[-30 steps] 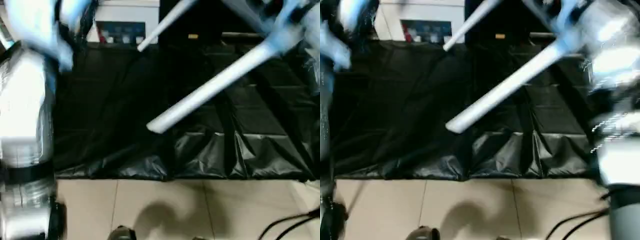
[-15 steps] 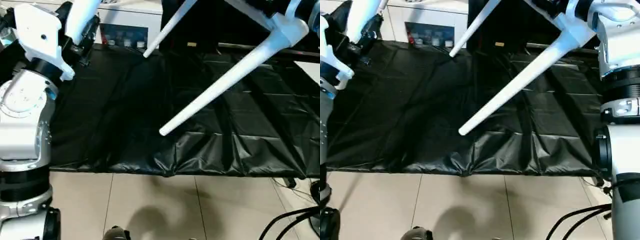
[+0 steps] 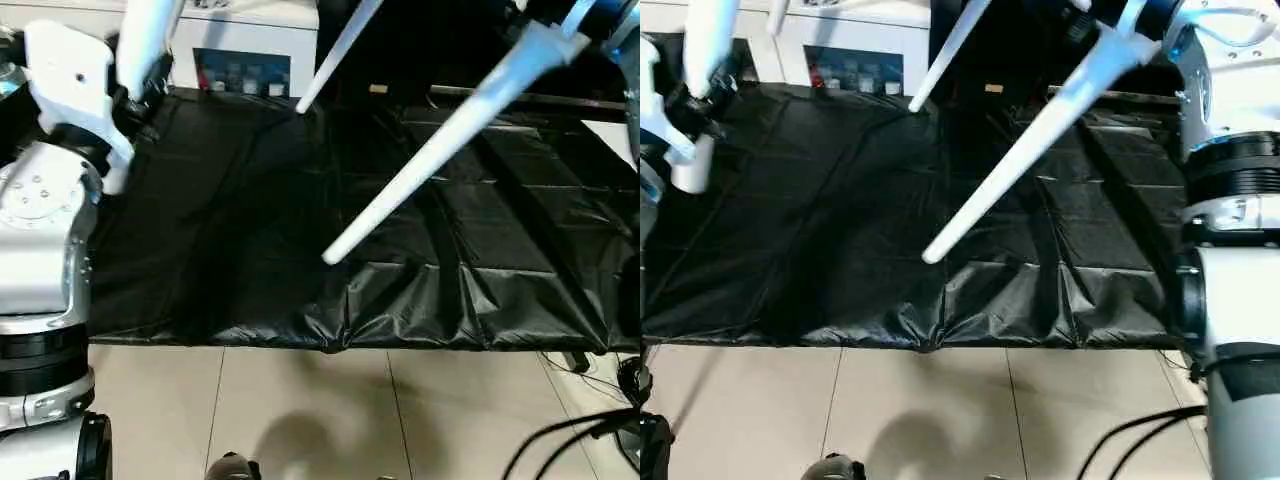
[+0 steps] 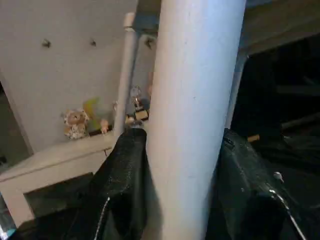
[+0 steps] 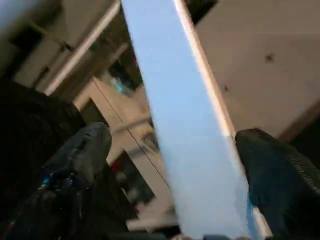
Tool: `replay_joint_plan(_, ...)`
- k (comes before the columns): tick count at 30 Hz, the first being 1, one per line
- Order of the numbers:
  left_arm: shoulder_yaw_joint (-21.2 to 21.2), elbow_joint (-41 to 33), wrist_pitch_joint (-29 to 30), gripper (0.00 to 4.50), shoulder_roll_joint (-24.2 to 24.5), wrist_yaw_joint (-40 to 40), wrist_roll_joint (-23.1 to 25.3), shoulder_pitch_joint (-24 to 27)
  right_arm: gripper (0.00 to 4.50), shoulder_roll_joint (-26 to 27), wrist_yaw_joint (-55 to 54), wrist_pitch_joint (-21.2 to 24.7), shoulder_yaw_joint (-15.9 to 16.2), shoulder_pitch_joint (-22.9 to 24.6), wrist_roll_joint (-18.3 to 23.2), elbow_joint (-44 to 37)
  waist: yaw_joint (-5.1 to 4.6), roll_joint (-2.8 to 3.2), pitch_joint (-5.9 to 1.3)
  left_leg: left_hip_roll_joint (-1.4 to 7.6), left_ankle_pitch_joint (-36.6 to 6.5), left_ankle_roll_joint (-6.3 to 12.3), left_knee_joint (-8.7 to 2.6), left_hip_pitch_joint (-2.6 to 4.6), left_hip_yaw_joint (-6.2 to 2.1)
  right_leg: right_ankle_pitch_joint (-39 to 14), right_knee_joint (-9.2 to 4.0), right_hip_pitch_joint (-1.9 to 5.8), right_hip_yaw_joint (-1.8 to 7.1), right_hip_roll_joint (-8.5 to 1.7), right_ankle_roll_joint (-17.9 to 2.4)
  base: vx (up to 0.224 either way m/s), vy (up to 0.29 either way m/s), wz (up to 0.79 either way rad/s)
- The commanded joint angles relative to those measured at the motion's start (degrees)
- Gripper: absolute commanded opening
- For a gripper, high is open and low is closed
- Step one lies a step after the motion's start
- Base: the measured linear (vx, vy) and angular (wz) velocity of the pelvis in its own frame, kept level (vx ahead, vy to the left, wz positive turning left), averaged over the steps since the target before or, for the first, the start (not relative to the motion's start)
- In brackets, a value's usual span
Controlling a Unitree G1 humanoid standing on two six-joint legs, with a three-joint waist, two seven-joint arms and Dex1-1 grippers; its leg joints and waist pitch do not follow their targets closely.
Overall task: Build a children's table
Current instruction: Flip table
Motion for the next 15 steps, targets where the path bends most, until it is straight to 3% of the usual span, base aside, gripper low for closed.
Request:
replay_joint_plan(1, -1.02, 0.86, -0.96, 1.81, 0.04, -0.28, -0.10, -0.15, 4.50, -0.12, 3.02, 0.98, -2.85, -0.27, 4.20, -3.11, -0.36, 0.81, -3.98, 1.02, -23.91, -3.30, -4.21, 2.95, -1.04, -12.09, -5.20, 0.39, 0.94, -1.99, -10.70, 0.000, 0.000, 0.00)
replay_joint_plan(2, -0.96, 1.62, -3.54, 1.79, 0.17, -0.73, -0.47, -0.27, 4.50, 0.60, 4.83, 4.58, -4.45, 1.82, 8.58, -8.44, -0.30, 0.67, -4.03, 1.08, -23.17, -3.11, -4.23, 2.85, -1.05, -11.47, -5.11, 0.50, 0.94, -2.05, -10.67, 0.000, 0.000, 0.00)
replay_joint_plan(4, -0.90, 2.17, -5.11, 1.76, 0.23, -0.91, -0.54, -0.27, 4.50, 1.08, 5.37, 8.30, -4.98, 4.13, 11.26, -12.81, 0.05, 0.76, -4.28, 1.19, -17.92, -1.62, -4.21, 2.65, -1.04, -5.74, -4.65, 0.94, 0.90, -1.95, -10.61, 0.000, 0.000, 0.00)
replay_joint_plan(6, -0.70, 2.93, -6.29, 1.75, 0.28, -1.49, -0.65, -0.26, 4.50, 1.80, 4.39, 11.02, -4.53, 7.51, 11.92, -16.79, 0.28, 0.85, -4.38, 1.17, -15.65, -1.25, -4.19, 2.70, -0.92, -3.24, -4.52, 1.01, 0.83, -1.90, -10.89, 0.000, 0.000, 0.00)
replay_joint_plan(8, -0.65, 4.60, -8.27, 1.73, 0.80, -2.05, -0.24, -0.20, 4.50, 3.69, 1.43, 14.28, -3.00, 15.10, 12.55, -23.51, 0.29, 0.76, -4.49, 1.07, -12.88, -1.42, -4.17, 2.59, -0.83, -0.39, -4.28, 1.28, 0.80, -1.95, -11.11, 0.000, 0.000, 0.00)
replay_joint_plan(9, -0.54, 5.00, -8.75, 1.73, 0.88, -2.21, -0.32, -0.26, 4.50, 4.27, 0.60, 15.16, -2.58, 17.39, 12.83, -25.48, 0.41, 0.85, -4.43, 1.07, -12.67, -1.51, -4.32, 2.70, -0.84, -0.29, -4.39, 1.29, 0.82, -1.97, -10.87, 0.000, 0.000, 0.00)
replay_joint_plan(10, -0.54, 5.65, -9.15, 1.72, 1.15, -2.35, -0.18, -0.38, 4.50, 5.34, -1.13, 16.20, -1.63, 22.89, 13.23, -29.57, 0.35, 0.85, -4.67, 1.03, -12.66, -2.46, -4.43, 2.77, -0.94, -0.37, -4.40, 1.54, 0.77, -2.00, -10.31, 0.000, 0.000, 0.00)
replay_joint_plan(12, -0.51, 6.19, -9.45, 1.72, 1.32, -2.50, -0.21, -0.50, 4.50, 6.09, -2.44, 17.19, -0.91, 26.88, 13.70, -32.55, 0.27, 0.89, -4.74, 1.11, -13.66, -3.05, -4.63, 2.86, -1.02, -1.18, -4.39, 1.48, 0.68, -2.04, -10.42, 0.000, 0.000, 0.00)
replay_joint_plan(13, -0.44, 7.11, -9.74, 1.72, 1.70, -2.82, -0.39, -0.74, 4.50, 7.00, -4.41, 19.17, 0.21, 32.28, 14.42, -36.40, 0.57, 2.03, -4.76, 1.12, -14.73, -3.87, -4.69, 3.28, -1.04, -2.27, -4.69, 1.14, 0.71, -2.00, -10.19, 0.000, 0.000, 0.00)
replay_joint_plan(15, -0.28, 8.65, -10.69, 1.71, 2.04, -3.11, -0.61, -0.90, 4.50, 7.52, -6.10, 21.03, 1.64, 38.27, 12.73, -39.21, 0.43, 1.56, -4.61, 1.07, -16.24, -4.30, -4.94, 3.13, -1.11, -3.41, -4.77, 1.27, 0.76, -1.95, -9.86, 0.000, 0.000, 0.00)
